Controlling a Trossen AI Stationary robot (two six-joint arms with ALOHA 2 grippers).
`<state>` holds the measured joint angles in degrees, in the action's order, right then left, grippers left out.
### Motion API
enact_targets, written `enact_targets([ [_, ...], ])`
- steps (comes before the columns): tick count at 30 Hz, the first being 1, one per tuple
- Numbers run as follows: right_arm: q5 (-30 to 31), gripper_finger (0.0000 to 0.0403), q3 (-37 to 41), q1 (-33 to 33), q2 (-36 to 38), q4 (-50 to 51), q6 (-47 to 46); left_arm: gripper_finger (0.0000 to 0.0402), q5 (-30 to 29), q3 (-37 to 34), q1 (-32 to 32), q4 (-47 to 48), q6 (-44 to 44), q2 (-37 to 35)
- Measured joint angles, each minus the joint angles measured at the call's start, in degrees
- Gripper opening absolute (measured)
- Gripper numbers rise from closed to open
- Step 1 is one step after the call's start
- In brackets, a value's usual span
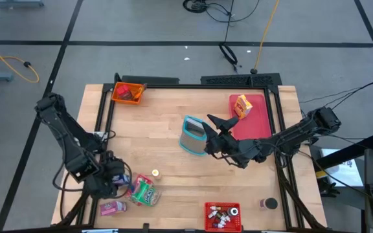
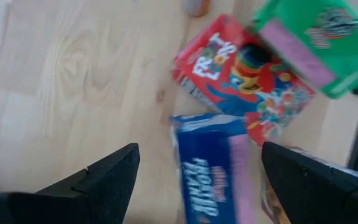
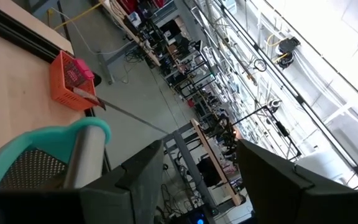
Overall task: Pick & Place Kitchen Items
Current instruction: Put the blue cereal box into the pink bin
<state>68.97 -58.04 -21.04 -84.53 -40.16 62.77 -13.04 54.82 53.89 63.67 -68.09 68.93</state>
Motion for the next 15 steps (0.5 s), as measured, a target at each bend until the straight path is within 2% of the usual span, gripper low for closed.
enact_targets([
  [3,0.0,0.0196,0.0,0.0,0.0,0.1,-0.1,0.0342,0.2,-1.6,0.0,-0.6,-3.4,0.0],
  [8,0.0,0.0196,0.0,0.0,0.0,0.1,-0.1,0.0342,4.4,-3.7,0.0,-0.9,-8.2,0.1],
  [15,0.0,0.0196,0.0,0.0,0.0,0.1,-0.1,0.0342,4.0,-4.1,0.0,-1.1,-12.3,0.1],
])
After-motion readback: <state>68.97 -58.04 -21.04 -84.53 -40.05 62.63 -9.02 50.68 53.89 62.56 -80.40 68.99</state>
